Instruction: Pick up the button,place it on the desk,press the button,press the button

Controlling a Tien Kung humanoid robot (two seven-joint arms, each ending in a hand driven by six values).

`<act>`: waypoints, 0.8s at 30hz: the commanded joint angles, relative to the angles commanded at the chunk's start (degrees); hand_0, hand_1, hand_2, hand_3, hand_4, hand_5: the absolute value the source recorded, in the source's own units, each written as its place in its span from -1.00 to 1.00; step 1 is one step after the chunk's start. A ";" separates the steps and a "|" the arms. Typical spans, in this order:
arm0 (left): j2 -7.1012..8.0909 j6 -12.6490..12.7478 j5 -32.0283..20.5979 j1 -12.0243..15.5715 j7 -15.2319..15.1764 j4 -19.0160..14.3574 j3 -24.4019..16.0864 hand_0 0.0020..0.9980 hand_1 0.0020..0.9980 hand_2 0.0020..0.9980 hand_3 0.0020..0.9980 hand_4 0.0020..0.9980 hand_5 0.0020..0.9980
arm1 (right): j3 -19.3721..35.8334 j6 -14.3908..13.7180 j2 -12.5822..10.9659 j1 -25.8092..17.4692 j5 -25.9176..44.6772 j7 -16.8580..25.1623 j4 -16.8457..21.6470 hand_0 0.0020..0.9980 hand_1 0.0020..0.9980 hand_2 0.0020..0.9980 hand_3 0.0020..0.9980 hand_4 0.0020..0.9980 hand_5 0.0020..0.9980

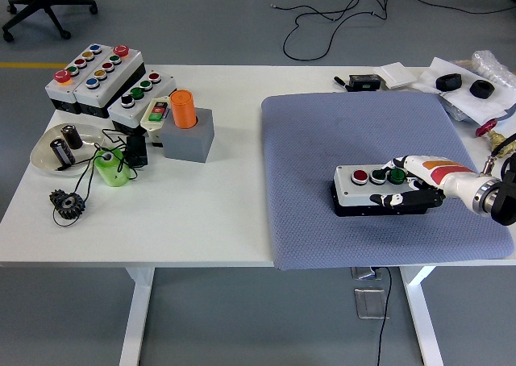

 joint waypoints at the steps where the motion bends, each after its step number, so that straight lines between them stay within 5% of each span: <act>1: 0.00 0.00 0.04 -0.01 -0.01 -0.01 -0.05 0.20 0.03 -0.06 -0.06 -0.44 0.96 | -0.17 0.06 0.02 -0.02 -0.08 -0.05 -0.17 -0.78 -1.00 -1.00 0.52 0.68 0.67; 16: 0.05 -0.05 0.18 -0.10 -0.01 -0.02 -0.15 0.21 0.03 -0.05 -0.06 -0.44 0.96 | 8.47 -2.05 0.35 -1.78 7.99 0.87 0.87 -0.78 -1.00 -1.00 0.53 0.68 0.67; 23: 0.00 -0.07 0.04 0.10 0.03 0.01 0.24 0.21 0.03 -0.06 -0.06 -0.44 0.96 | 14.89 -9.55 1.20 -3.87 17.65 2.47 -0.97 -0.72 -1.00 -0.98 0.65 0.69 0.68; 24: -0.02 -0.06 0.01 0.14 0.04 0.01 0.31 0.21 0.04 -0.05 -0.06 -0.44 0.96 | 15.61 -10.18 1.30 -4.22 19.46 2.49 -1.30 -0.56 -1.00 -0.74 0.87 0.70 0.70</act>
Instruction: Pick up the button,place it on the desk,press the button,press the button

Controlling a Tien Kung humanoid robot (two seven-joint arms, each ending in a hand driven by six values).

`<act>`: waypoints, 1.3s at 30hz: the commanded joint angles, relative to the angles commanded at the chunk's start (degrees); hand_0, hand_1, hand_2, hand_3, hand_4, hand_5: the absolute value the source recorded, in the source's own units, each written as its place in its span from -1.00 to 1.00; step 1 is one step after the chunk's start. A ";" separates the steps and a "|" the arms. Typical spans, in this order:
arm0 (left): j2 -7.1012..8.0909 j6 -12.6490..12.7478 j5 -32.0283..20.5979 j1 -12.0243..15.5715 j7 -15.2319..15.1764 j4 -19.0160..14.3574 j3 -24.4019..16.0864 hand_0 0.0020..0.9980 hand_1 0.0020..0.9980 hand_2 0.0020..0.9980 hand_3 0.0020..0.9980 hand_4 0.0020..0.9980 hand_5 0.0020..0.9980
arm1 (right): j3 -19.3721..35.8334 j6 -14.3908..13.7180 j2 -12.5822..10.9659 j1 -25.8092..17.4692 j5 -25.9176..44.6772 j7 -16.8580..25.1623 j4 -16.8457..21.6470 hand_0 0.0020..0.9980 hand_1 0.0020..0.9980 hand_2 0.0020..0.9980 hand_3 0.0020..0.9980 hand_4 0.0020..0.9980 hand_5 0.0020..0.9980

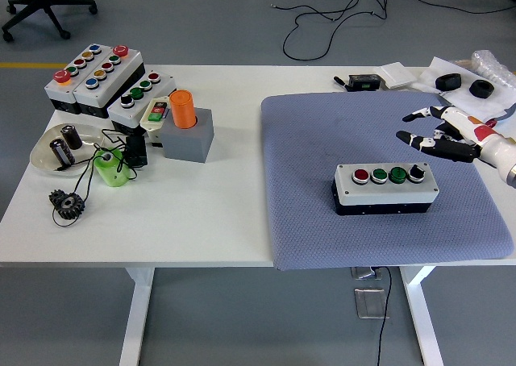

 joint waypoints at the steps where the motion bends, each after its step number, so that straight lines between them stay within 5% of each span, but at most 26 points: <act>1: -0.02 0.01 -0.03 0.03 0.01 0.00 0.06 0.21 0.04 -0.05 -0.06 -0.44 0.96 | 0.70 -0.58 0.09 -0.31 2.61 0.02 -0.30 -0.56 -1.00 -0.74 0.87 0.70 0.70; 5: -0.12 0.01 -0.27 0.26 0.01 0.00 0.45 0.21 0.04 -0.05 -0.06 -0.44 0.96 | 3.10 -2.43 0.46 -2.09 12.11 1.14 -1.47 -0.56 -1.00 -0.74 0.87 0.70 0.70; 6: -0.12 -0.02 -0.25 0.30 0.03 -0.01 0.56 0.20 0.03 -0.05 -0.06 -0.44 0.96 | 3.74 -2.90 0.61 -2.73 14.72 1.69 -1.69 0.22 0.07 0.25 0.97 0.68 0.65; 11: -0.22 0.00 -0.48 0.41 0.07 0.02 1.04 0.20 0.03 -0.05 -0.06 -0.44 0.96 | 5.67 -4.19 1.09 -4.35 26.64 3.18 -2.16 0.22 0.07 0.25 0.97 0.68 0.65; 12: -0.22 0.00 -0.51 0.44 0.06 0.02 1.07 0.21 0.04 -0.05 -0.06 -0.44 0.96 | 5.96 -4.52 1.12 -4.58 29.24 3.47 -2.21 0.65 0.58 0.79 0.93 0.65 0.56; 17: -0.28 0.05 -0.55 0.63 0.00 0.01 1.11 0.21 0.04 -0.05 -0.06 -0.44 0.96 | 8.25 -8.47 1.37 -6.07 40.79 6.39 -2.43 0.65 0.58 0.79 0.93 0.65 0.56; 23: -0.35 0.11 -0.27 0.50 -0.07 -0.02 0.63 0.21 0.04 -0.04 -0.06 -0.44 0.96 | 11.15 -8.88 2.20 -7.79 53.77 6.85 -2.41 0.68 0.63 0.80 0.87 0.63 0.53; 33: -0.39 0.16 0.01 -0.04 -0.14 -0.05 0.08 0.21 0.04 -0.03 -0.06 -0.45 0.96 | 15.97 -8.37 3.98 -10.96 51.60 6.50 -3.78 0.69 0.62 0.79 0.77 0.62 0.53; 39: -0.46 0.21 -0.05 -0.09 -0.13 -0.02 0.13 0.20 0.05 -0.03 -0.06 -0.45 0.96 | 18.47 -7.10 4.85 -12.73 43.84 6.15 -3.75 0.69 0.61 0.79 0.75 0.61 0.51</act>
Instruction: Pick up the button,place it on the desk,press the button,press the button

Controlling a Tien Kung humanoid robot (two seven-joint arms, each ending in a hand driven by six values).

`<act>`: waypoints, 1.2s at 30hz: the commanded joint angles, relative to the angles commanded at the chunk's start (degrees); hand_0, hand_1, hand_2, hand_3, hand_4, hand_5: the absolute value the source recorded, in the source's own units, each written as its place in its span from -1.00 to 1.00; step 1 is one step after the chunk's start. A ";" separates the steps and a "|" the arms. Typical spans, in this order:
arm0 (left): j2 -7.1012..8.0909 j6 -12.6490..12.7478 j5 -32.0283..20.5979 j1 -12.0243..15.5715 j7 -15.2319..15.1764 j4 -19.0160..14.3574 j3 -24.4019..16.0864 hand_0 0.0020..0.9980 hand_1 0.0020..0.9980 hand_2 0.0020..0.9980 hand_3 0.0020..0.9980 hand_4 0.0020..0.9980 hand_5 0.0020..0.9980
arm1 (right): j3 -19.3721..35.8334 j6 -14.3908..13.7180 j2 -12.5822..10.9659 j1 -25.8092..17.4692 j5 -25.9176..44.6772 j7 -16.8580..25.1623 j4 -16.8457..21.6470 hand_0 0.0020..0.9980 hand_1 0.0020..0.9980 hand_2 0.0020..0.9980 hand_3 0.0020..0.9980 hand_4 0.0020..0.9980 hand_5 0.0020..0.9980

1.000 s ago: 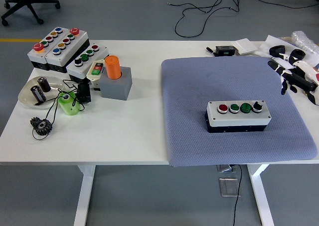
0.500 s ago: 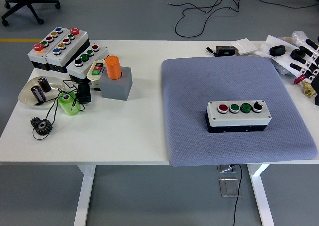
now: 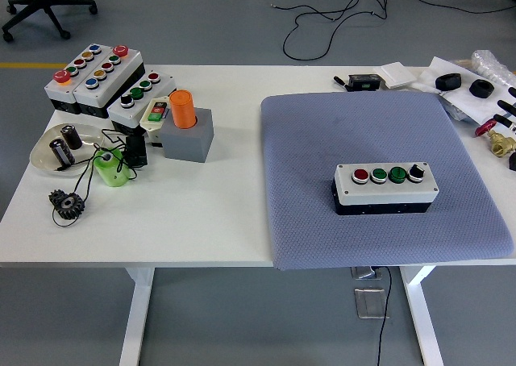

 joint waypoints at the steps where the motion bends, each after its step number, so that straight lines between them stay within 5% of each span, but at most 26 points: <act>1: -0.02 0.01 -0.05 0.01 -0.01 0.01 0.01 0.20 0.05 -0.03 -0.06 -0.45 0.96 | 0.28 0.23 0.11 -0.33 -1.27 0.04 0.06 0.69 0.61 0.79 0.75 0.61 0.51; 7: -0.03 0.01 -0.02 -0.08 0.01 0.02 -0.04 0.21 0.05 -0.03 -0.06 -0.45 0.97 | 0.91 0.98 0.45 -1.70 -5.99 0.31 -0.02 0.69 0.61 0.77 0.73 0.59 0.44; 24: -0.02 -0.03 0.03 -0.10 0.06 0.01 0.19 0.20 0.05 -0.02 -0.06 -0.45 0.98 | 0.87 0.61 0.99 -2.09 -4.52 0.49 -0.53 0.68 0.60 0.75 0.72 0.55 0.42; 30: 0.02 -0.09 0.10 -0.09 0.09 0.00 0.34 0.20 0.05 -0.02 -0.06 -0.45 0.98 | 0.17 -1.13 1.19 -2.46 -3.91 3.54 -0.74 0.66 0.59 0.72 0.70 0.54 0.41; 36: 0.04 -0.12 -0.05 0.16 0.14 0.01 0.81 0.20 0.05 -0.02 -0.06 -0.45 0.98 | -0.11 -2.15 2.00 -3.66 -10.83 7.13 -1.17 0.60 0.55 0.66 0.66 0.51 0.37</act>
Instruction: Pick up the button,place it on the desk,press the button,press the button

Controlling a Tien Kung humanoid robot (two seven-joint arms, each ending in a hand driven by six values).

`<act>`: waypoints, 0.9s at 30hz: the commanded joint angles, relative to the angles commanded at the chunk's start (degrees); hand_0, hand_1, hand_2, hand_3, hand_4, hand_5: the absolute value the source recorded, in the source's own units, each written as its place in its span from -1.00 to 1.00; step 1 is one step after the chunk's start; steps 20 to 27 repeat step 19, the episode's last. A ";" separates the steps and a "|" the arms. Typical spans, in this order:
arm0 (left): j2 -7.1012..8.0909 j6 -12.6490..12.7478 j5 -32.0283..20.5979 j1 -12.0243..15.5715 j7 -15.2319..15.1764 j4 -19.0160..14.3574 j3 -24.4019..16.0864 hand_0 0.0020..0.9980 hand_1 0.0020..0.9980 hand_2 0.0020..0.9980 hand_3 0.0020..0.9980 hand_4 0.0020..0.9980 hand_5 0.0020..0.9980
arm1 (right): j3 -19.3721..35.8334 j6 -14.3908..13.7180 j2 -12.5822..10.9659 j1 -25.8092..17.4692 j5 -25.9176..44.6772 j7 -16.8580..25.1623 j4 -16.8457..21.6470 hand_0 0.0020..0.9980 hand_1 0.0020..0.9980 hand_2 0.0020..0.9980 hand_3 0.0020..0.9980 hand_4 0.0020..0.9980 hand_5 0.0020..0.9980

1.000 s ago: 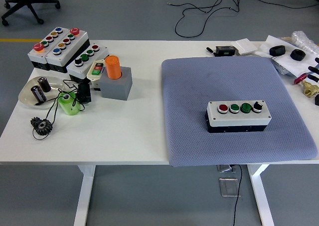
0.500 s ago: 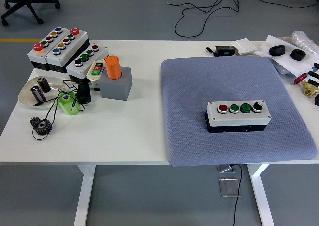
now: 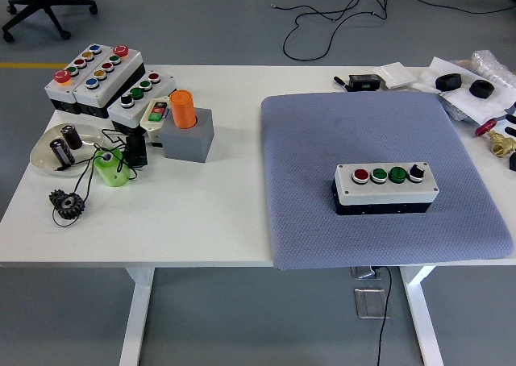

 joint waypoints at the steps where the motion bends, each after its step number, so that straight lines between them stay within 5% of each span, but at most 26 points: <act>1: 0.00 0.00 -0.05 0.05 0.00 0.00 0.11 0.20 0.05 -0.02 -0.06 -0.45 0.98 | -0.10 0.26 0.13 -0.12 -0.95 -0.06 -0.11 0.60 0.55 0.66 0.66 0.51 0.37; 27: -0.04 -0.06 -0.39 0.62 0.15 0.04 1.62 0.20 0.05 -0.02 -0.06 -0.45 0.98 | 0.19 1.26 2.21 -2.13 -5.57 0.00 -0.90 0.58 0.52 0.63 0.63 0.47 0.32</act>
